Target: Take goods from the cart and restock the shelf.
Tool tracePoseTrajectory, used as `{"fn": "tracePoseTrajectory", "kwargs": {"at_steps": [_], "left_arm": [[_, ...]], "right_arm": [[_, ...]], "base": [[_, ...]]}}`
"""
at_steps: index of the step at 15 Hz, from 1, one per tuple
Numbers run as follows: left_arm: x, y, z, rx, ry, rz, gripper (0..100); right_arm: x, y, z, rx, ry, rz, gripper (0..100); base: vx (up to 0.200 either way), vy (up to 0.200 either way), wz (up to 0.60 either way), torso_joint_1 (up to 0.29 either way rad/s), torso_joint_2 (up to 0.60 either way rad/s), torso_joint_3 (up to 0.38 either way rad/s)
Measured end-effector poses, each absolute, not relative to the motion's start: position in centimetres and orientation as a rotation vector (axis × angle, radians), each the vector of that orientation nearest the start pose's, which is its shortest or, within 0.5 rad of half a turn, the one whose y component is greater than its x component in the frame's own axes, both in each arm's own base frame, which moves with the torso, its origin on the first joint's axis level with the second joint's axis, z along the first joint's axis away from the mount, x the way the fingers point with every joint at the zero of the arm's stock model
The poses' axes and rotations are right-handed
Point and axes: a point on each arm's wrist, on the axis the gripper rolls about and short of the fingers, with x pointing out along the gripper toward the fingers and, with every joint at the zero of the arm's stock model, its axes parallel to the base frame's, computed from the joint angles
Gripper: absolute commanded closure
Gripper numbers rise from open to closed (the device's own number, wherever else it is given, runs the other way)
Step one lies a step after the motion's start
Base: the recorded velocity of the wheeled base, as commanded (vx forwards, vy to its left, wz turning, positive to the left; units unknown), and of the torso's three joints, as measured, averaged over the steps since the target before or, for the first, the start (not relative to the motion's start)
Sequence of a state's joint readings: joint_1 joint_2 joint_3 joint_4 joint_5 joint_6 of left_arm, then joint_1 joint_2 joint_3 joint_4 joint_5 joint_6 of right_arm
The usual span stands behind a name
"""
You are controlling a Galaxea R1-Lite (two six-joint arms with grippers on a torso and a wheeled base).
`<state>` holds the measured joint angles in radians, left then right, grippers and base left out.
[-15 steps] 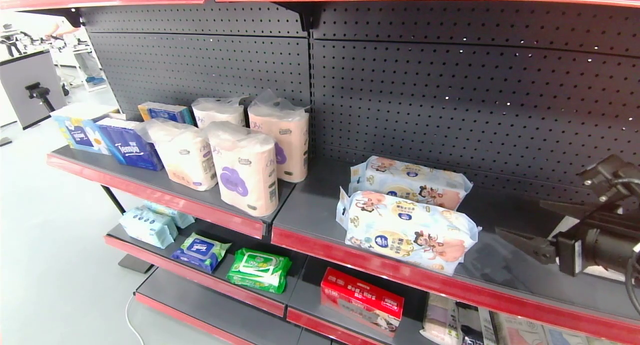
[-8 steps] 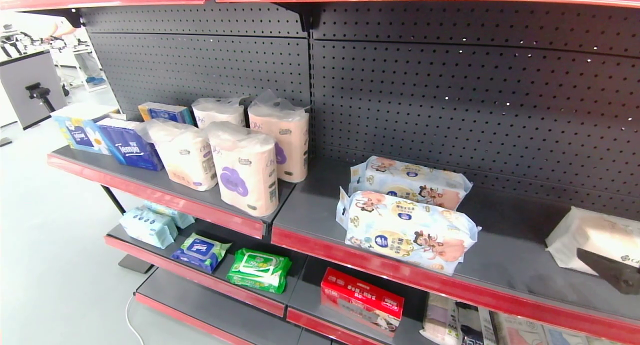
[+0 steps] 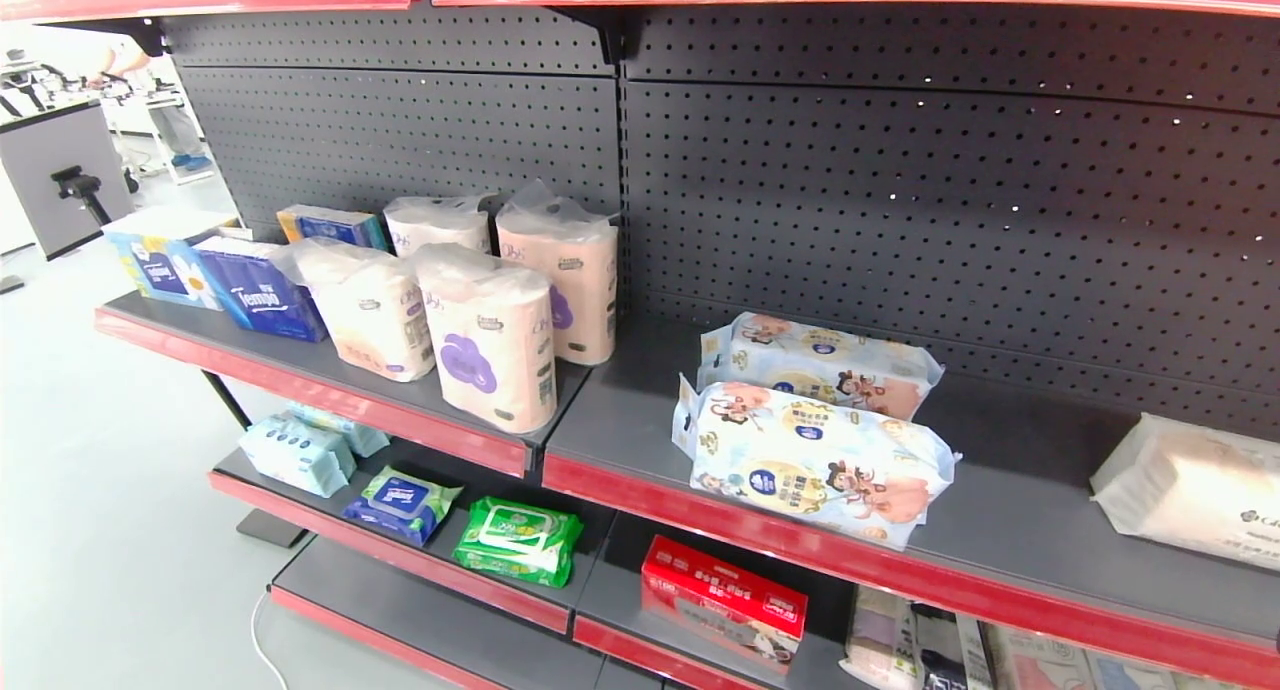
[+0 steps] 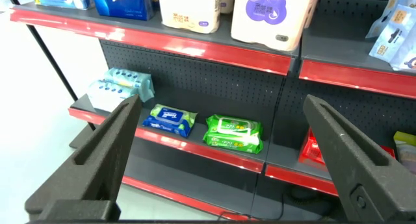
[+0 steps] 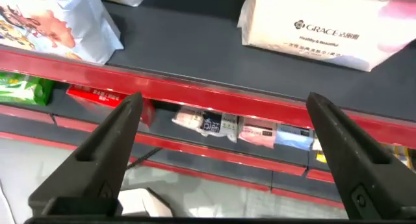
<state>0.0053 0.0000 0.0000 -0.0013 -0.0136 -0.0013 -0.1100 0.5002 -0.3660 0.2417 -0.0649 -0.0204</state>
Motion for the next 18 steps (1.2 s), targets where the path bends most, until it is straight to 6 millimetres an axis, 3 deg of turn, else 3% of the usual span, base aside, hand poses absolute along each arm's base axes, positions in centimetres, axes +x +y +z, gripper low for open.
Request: {"fn": "tracePoseTrajectory", "kwargs": {"at_steps": [5, 8, 11, 14, 18], "left_arm": [[-2.3, 0.0, 7.6, -0.001, -0.001, -0.008, 0], [-2.3, 0.0, 7.6, -0.001, -0.001, -0.008, 0], [-2.3, 0.0, 7.6, -0.001, -0.001, -0.008, 0], [-2.3, 0.0, 7.6, -0.001, -0.001, -0.009, 0], [-2.3, 0.0, 7.6, -0.001, -0.001, -0.008, 0]], "right_arm": [[-1.4, 0.0, 12.9, -0.022, 0.349, -0.148, 0], [-2.1, 0.0, 12.0, -0.027, 0.333, -0.119, 0], [-2.6, 0.0, 11.2, -0.034, 0.332, -0.085, 0], [-3.1, -0.2, 9.9, -0.041, 0.317, -0.041, 0], [-3.4, -0.3, 9.6, -0.031, 0.284, 0.001, 0]], "base": [[0.000, 0.000, 0.00, 0.000, 0.00, 0.000], [0.000, 0.000, 0.00, 0.000, 0.00, 0.000], [0.000, 0.000, -0.60, 0.001, 0.00, 0.001], [0.000, 0.000, 0.00, 0.000, 0.00, 0.000], [0.000, 0.000, 0.00, 0.000, 0.00, 0.000]]}}
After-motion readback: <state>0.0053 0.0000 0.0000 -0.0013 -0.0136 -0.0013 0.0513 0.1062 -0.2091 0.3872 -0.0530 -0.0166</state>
